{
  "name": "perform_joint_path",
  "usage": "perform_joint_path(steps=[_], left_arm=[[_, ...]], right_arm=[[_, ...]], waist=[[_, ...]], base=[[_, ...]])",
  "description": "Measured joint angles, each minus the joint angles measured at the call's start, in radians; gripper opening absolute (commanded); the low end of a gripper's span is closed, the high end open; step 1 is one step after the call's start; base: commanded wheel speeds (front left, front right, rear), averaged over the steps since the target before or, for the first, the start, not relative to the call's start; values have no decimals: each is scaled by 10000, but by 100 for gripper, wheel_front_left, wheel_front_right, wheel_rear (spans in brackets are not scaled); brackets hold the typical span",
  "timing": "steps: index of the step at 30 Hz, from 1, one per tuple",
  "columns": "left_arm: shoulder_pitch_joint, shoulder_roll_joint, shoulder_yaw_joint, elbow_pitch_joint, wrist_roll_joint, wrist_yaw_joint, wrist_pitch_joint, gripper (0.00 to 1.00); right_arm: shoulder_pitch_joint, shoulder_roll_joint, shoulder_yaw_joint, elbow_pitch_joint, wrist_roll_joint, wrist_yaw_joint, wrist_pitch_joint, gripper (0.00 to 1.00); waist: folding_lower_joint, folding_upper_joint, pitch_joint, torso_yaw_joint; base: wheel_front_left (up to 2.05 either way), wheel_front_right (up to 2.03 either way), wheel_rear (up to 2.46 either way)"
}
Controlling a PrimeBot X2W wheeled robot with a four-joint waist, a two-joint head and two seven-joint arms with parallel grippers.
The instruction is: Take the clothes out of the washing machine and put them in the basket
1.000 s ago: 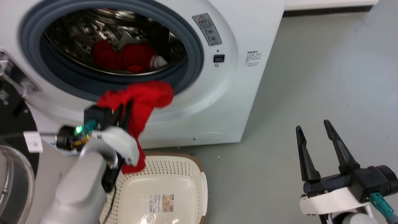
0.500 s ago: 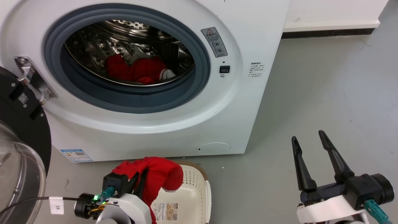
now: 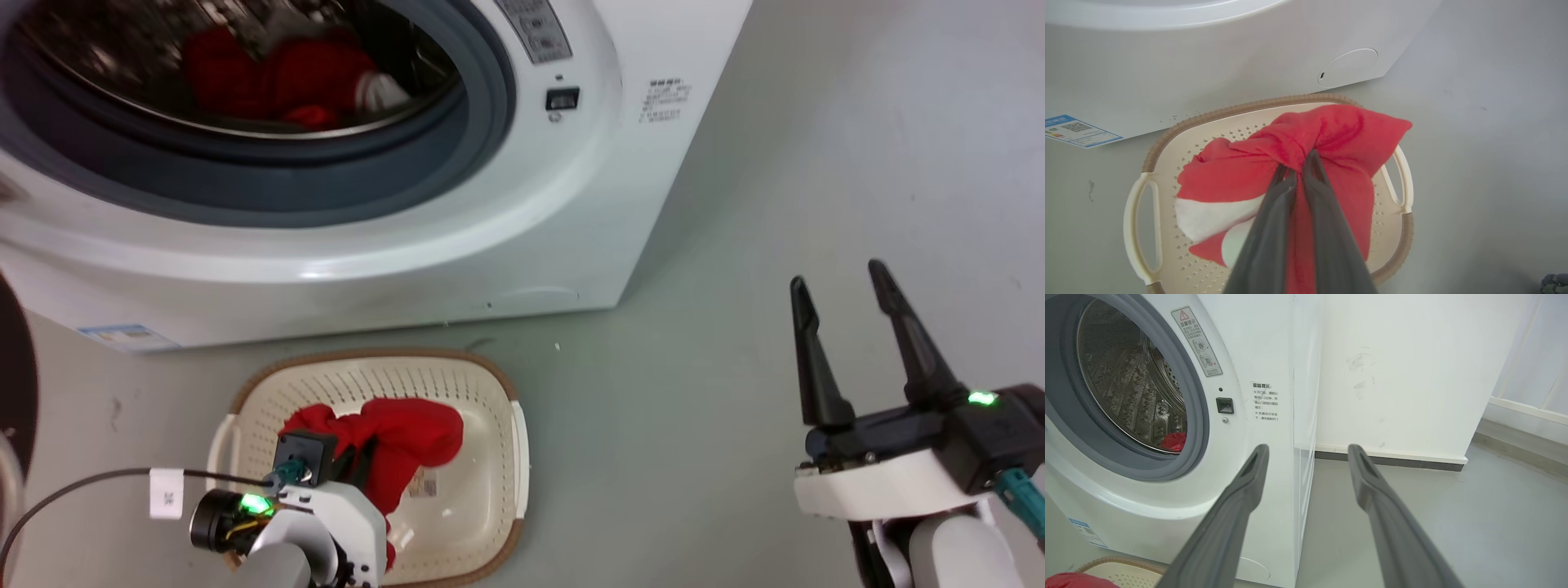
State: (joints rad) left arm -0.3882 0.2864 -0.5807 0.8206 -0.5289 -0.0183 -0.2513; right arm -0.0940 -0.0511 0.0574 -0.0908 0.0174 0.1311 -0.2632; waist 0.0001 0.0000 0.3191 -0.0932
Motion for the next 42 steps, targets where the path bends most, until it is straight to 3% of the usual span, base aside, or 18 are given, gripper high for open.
perform_joint_path(steps=[15, 26, 27, 29, 42], left_arm=[[-3188, -230, -1045, 3730, 1045, -673, 483, 0], [-3950, -360, -1304, 4508, 1183, -560, 1087, 0], [-3952, -357, -1296, 4535, 1156, -548, 1160, 13], [-3949, -370, -1294, 4583, 1093, -550, 1239, 100], [-3140, -899, -895, 4414, 491, -428, -36, 100]], right_arm=[[-1662, -2, -464, -464, 550, 0, 0, 100], [-2155, 0, -631, -646, 690, 0, 0, 100], [-2169, 0, -629, -631, 698, 0, 0, 100], [-2183, 0, -614, -617, 704, 0, 0, 100], [-1849, 2, -428, -230, 593, 0, 0, 100]], waist=[[1, 0, 3202, -584], [1, 0, 4692, -766], [1, 0, 4714, -777], [1, 0, 4692, -777], [0, 0, 3247, -472]], base=[[0, 0, 0], [0, 0, 0], [0, 0, 0], [0, 0, 0], [0, 0, 0]])
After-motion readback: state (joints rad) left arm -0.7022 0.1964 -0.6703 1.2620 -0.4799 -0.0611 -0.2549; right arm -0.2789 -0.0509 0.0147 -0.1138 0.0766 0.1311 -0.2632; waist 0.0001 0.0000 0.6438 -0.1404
